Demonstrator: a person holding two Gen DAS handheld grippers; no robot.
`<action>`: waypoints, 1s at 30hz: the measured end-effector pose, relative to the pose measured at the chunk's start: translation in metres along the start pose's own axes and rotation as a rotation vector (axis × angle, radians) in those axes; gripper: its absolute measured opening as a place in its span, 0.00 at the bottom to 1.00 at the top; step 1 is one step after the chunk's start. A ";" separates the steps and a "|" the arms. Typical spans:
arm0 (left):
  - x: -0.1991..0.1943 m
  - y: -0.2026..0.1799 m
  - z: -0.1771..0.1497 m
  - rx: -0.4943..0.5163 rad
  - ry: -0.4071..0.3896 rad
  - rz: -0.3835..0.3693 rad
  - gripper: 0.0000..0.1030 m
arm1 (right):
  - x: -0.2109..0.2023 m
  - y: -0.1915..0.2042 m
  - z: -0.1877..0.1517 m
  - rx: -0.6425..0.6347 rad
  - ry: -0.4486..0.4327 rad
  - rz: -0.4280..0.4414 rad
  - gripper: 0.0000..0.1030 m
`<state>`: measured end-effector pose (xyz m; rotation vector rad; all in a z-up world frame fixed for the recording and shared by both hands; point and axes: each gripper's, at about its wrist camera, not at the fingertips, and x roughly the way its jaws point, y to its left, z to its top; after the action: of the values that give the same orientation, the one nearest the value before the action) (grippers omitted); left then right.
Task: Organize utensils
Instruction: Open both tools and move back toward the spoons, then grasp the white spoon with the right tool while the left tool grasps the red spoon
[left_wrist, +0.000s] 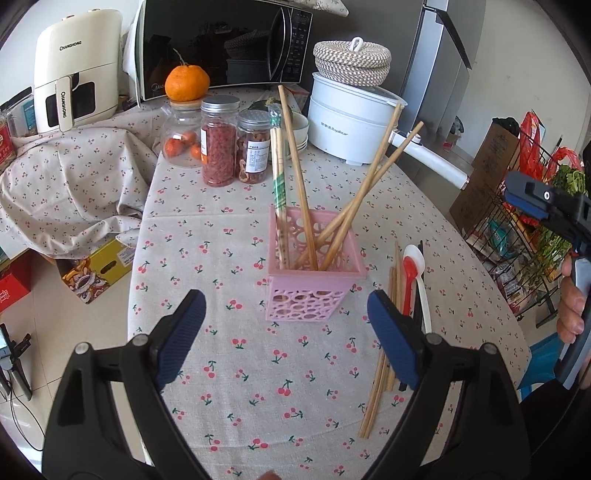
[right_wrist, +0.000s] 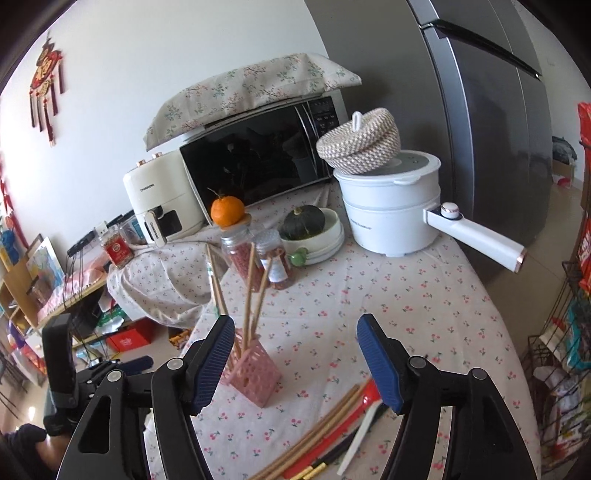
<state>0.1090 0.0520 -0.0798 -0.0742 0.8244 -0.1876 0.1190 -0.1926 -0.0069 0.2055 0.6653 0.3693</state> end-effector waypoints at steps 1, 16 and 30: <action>0.002 -0.002 -0.001 0.000 0.008 0.001 0.91 | 0.002 -0.008 -0.004 0.017 0.025 -0.016 0.74; 0.017 -0.024 -0.015 0.020 0.064 0.025 0.99 | 0.026 -0.055 -0.042 0.046 0.281 -0.189 0.91; 0.037 -0.033 -0.019 0.025 0.145 0.019 0.99 | 0.098 -0.074 -0.070 0.085 0.516 -0.279 0.91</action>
<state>0.1150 0.0125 -0.1150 -0.0298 0.9669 -0.1869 0.1651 -0.2167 -0.1377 0.0940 1.2045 0.1217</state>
